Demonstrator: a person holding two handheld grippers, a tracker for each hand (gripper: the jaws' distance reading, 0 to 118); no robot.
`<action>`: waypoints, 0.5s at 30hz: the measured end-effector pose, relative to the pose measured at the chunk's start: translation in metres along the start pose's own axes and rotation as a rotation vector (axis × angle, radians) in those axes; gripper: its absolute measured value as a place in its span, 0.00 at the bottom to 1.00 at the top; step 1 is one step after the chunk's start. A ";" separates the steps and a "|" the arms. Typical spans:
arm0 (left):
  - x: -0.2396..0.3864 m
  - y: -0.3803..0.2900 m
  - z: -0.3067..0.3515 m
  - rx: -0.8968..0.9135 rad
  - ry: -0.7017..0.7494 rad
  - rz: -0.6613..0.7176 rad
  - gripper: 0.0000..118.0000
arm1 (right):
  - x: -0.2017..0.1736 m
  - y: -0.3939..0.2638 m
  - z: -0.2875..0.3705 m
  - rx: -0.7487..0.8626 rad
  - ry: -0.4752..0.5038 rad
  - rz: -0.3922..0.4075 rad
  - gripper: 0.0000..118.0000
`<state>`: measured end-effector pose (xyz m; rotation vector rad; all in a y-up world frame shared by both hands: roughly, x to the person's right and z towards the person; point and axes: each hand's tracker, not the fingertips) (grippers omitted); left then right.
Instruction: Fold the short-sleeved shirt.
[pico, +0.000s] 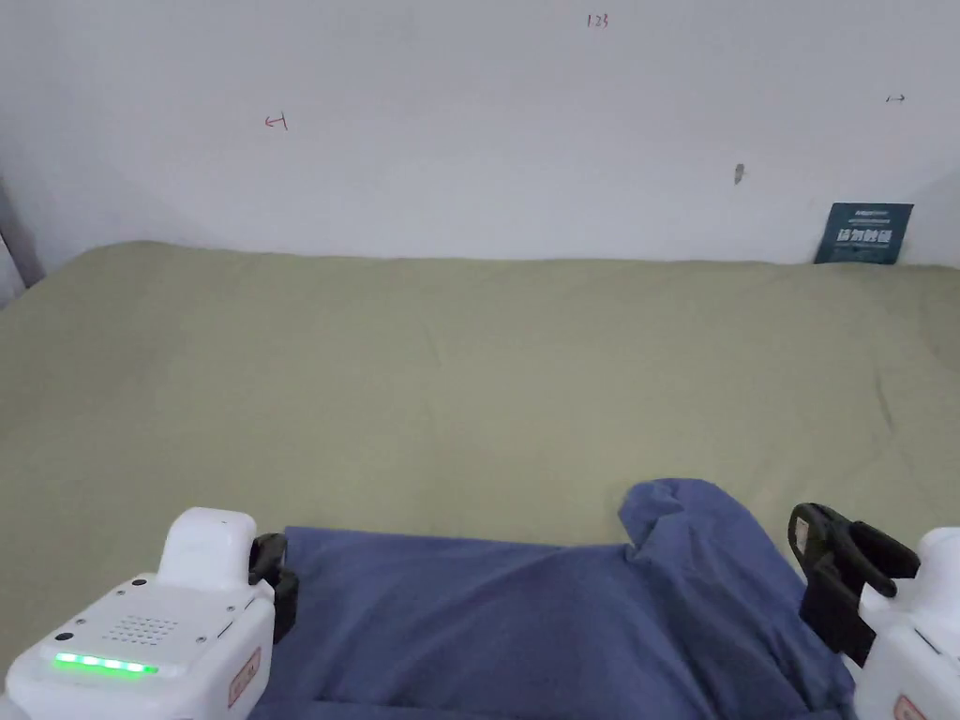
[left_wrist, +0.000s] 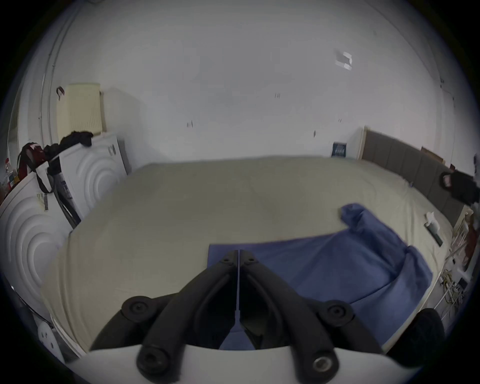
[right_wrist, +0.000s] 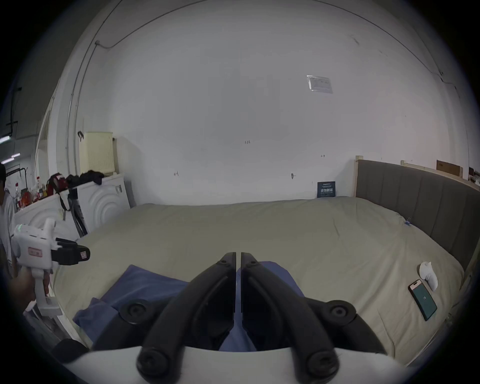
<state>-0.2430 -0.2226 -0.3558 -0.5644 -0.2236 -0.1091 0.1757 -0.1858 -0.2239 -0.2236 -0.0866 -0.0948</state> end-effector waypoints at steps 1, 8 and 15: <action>-0.006 -0.001 -0.017 -0.033 0.014 -0.005 0.00 | 0.002 -0.002 -0.006 -0.018 0.003 0.008 0.06; -0.036 0.002 -0.167 -0.291 0.040 -0.066 0.71 | 0.023 -0.022 -0.039 -0.124 -0.035 0.021 0.06; -0.029 -0.005 -0.234 -0.404 0.094 -0.049 0.89 | 0.064 -0.038 -0.066 -0.245 -0.122 0.026 0.06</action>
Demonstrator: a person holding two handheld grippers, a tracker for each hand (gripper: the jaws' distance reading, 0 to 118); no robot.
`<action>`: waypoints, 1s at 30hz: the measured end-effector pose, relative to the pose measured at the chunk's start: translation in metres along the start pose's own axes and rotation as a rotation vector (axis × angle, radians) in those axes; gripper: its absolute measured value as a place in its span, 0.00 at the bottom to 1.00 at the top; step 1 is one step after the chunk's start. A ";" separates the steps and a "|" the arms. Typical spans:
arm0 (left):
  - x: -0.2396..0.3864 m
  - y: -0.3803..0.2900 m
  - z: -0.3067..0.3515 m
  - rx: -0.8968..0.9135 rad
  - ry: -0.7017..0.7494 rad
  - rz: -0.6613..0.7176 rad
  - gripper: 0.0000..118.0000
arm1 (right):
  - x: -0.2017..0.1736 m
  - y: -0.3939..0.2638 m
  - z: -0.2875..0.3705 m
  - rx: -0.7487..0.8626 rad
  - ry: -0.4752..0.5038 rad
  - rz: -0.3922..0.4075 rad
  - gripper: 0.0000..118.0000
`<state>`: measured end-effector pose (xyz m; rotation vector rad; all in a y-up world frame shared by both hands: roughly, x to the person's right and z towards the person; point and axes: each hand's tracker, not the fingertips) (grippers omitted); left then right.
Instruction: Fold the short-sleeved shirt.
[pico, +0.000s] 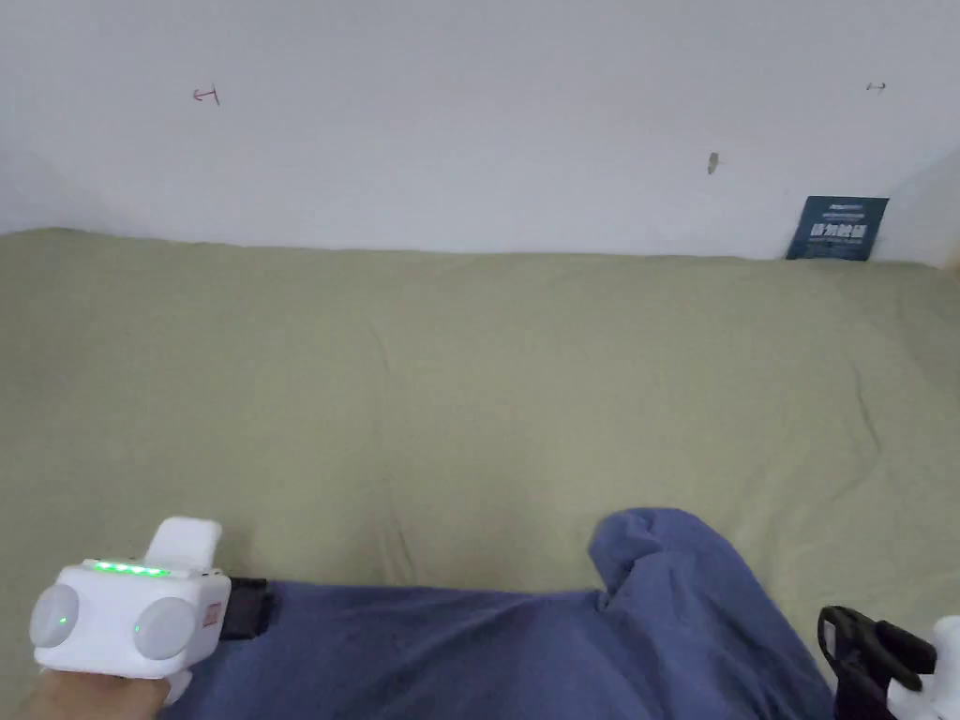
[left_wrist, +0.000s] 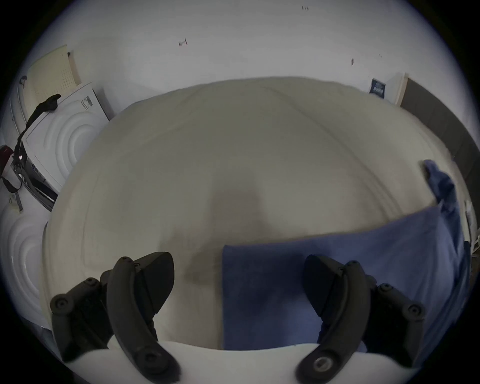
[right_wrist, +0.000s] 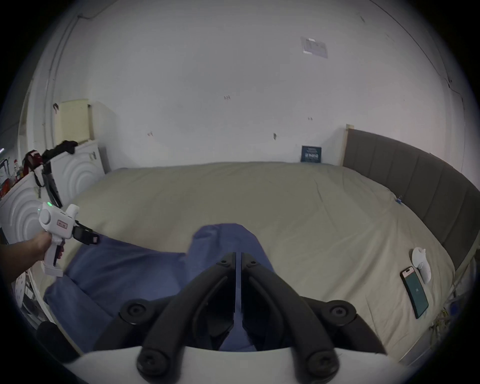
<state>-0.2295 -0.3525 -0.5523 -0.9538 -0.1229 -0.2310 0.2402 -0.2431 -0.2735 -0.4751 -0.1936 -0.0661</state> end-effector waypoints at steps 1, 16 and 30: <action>0.002 -0.001 -0.005 -0.006 0.007 -0.008 0.86 | 0.007 0.000 -0.008 -0.034 -0.008 -0.005 0.06; 0.024 0.005 0.109 0.125 -0.106 -0.004 0.01 | 0.032 -0.015 -0.205 -0.565 -0.018 0.046 0.52; -0.016 -0.051 0.256 0.354 -0.167 0.052 0.01 | 0.042 0.056 0.027 -0.100 0.093 0.062 0.02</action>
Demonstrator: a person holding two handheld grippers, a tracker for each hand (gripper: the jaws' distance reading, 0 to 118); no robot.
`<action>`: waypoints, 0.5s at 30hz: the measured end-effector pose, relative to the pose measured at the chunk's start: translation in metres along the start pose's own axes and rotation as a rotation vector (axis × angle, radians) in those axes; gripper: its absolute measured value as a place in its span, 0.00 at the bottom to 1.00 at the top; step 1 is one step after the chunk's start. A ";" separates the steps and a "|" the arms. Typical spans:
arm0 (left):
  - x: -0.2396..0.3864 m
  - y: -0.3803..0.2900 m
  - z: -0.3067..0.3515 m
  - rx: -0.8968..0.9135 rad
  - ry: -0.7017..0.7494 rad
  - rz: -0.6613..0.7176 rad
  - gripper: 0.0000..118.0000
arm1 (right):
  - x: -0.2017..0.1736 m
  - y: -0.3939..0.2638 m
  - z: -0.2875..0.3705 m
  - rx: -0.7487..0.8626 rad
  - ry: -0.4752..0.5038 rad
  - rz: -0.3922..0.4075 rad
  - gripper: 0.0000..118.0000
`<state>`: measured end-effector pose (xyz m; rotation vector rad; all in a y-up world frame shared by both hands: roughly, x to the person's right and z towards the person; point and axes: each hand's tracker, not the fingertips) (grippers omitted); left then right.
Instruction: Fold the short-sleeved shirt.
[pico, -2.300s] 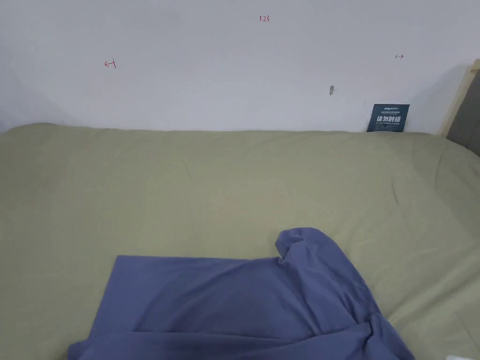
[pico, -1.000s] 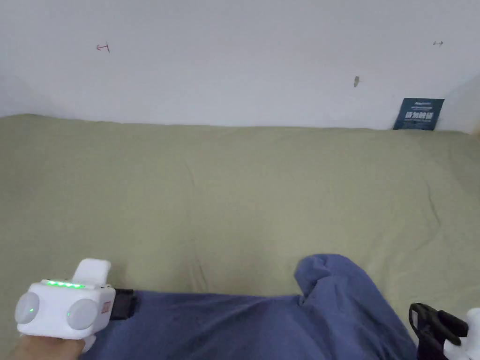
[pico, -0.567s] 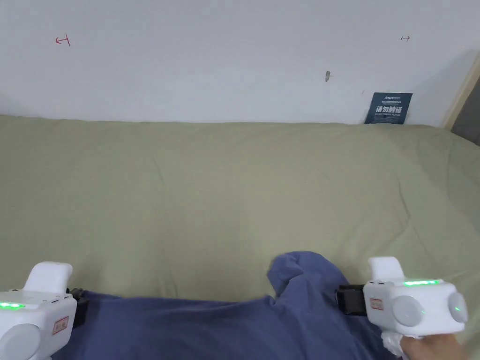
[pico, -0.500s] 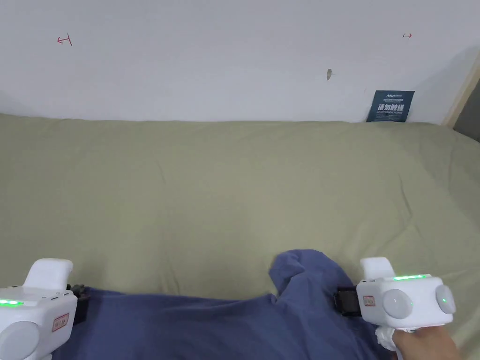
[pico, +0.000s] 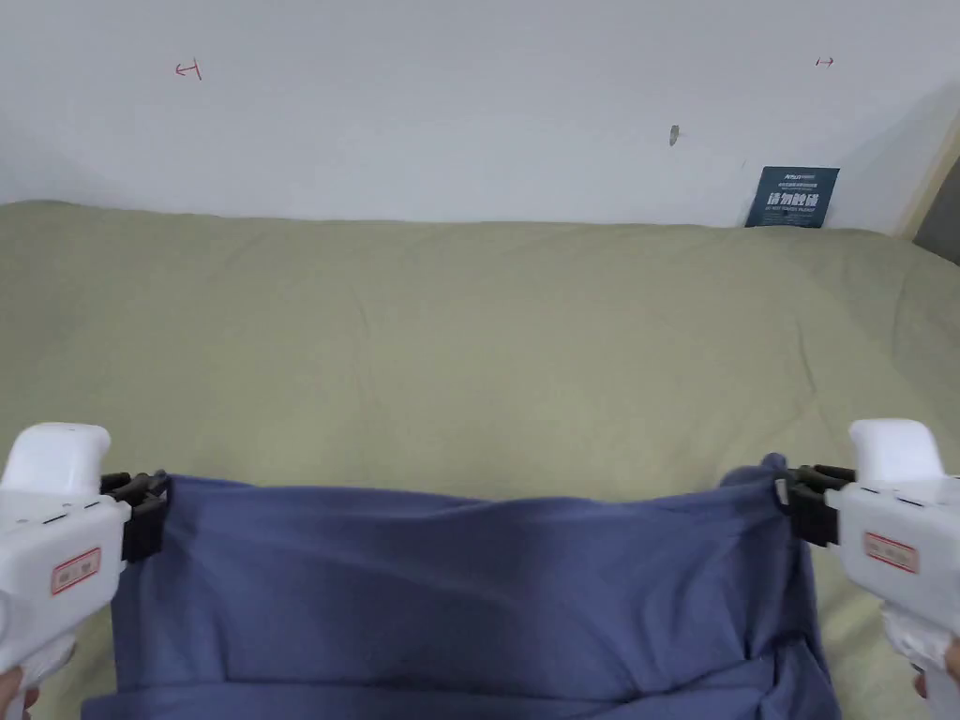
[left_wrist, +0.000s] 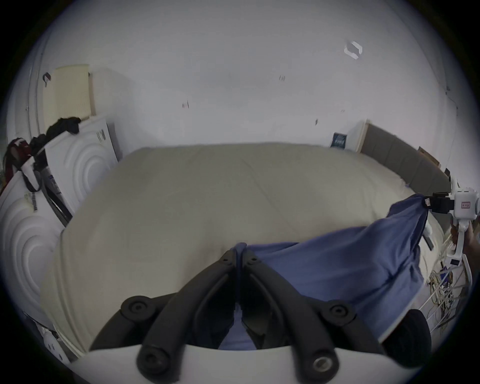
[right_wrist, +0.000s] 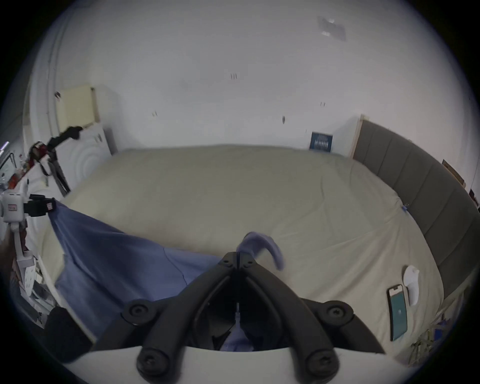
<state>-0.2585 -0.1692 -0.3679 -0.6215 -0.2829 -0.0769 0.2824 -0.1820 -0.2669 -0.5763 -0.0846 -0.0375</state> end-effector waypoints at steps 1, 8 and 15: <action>-0.005 -0.009 0.020 0.016 0.001 0.000 0.01 | -0.001 -0.008 0.022 0.021 0.014 -0.011 0.02; -0.021 -0.117 0.081 -0.159 0.016 -0.024 0.01 | -0.025 -0.116 0.108 -0.062 -0.008 -0.035 0.02; -0.033 -0.195 0.034 -0.311 0.042 0.041 0.03 | -0.025 -0.195 0.073 -0.230 -0.067 -0.123 0.02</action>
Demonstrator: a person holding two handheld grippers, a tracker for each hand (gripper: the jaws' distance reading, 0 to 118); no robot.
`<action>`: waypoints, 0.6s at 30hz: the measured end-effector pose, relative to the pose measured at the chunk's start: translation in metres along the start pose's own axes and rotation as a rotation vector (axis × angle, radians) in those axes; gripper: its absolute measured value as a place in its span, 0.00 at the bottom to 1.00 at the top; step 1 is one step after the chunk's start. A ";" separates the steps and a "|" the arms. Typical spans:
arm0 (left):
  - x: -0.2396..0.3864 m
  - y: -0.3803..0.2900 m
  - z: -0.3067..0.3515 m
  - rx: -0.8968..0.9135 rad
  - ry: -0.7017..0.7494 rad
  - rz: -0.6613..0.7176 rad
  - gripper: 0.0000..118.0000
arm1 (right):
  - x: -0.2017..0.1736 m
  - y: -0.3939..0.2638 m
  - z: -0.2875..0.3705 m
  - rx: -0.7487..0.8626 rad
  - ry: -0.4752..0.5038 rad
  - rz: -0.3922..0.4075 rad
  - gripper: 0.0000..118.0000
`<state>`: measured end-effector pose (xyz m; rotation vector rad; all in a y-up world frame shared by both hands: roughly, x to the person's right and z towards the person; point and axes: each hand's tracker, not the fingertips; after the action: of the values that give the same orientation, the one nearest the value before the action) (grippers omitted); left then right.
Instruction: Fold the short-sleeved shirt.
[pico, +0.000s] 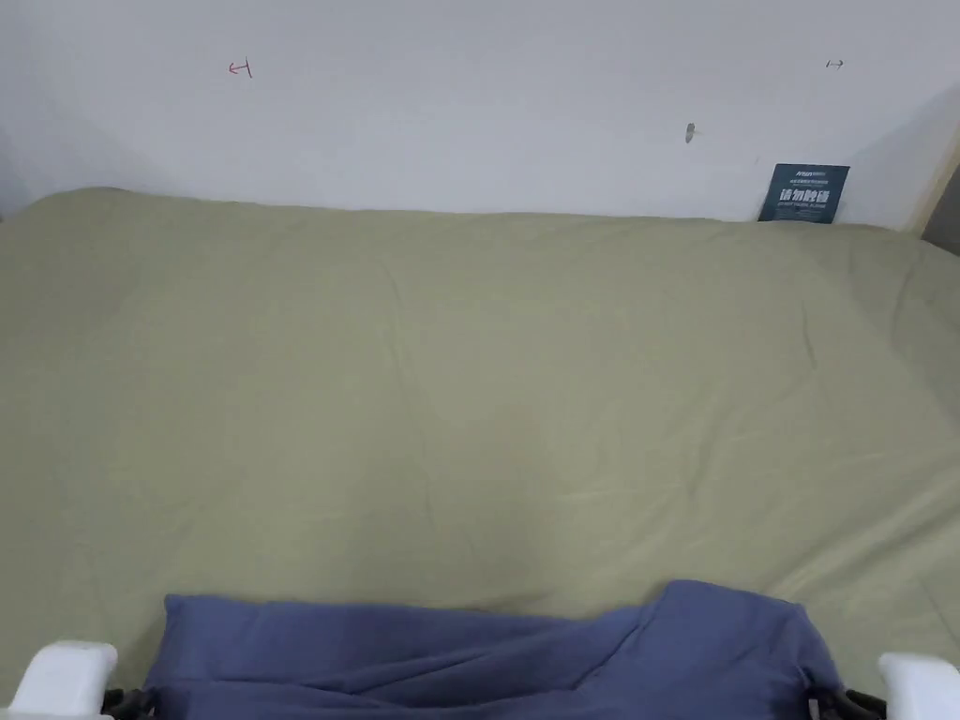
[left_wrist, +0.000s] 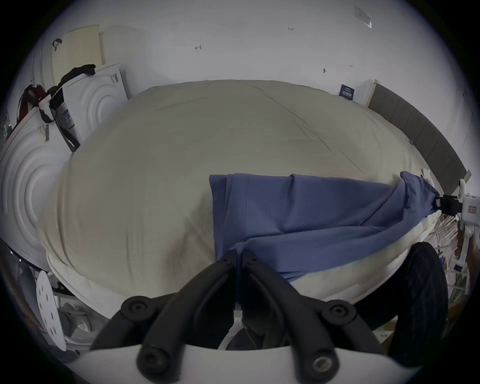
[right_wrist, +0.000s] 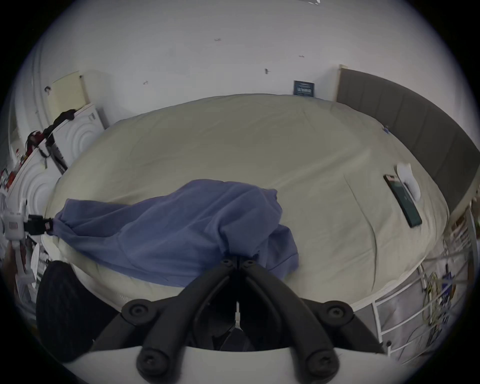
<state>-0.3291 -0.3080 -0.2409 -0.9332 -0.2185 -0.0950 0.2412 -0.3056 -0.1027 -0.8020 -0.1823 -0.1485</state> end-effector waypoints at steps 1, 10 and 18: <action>0.008 0.002 0.007 0.032 0.011 0.004 0.19 | 0.001 -0.001 0.003 0.017 0.004 -0.029 0.08; 0.066 0.043 0.116 0.609 -0.019 -0.023 0.98 | -0.049 0.057 0.103 0.435 0.082 0.000 0.90; 0.109 0.073 0.142 0.680 0.000 -0.066 0.58 | -0.118 0.080 0.121 0.674 0.080 0.132 0.20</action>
<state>-0.2308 -0.1485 -0.1920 -0.2489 -0.2596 -0.0739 0.1298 -0.1557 -0.1017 -0.1346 -0.0917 0.0106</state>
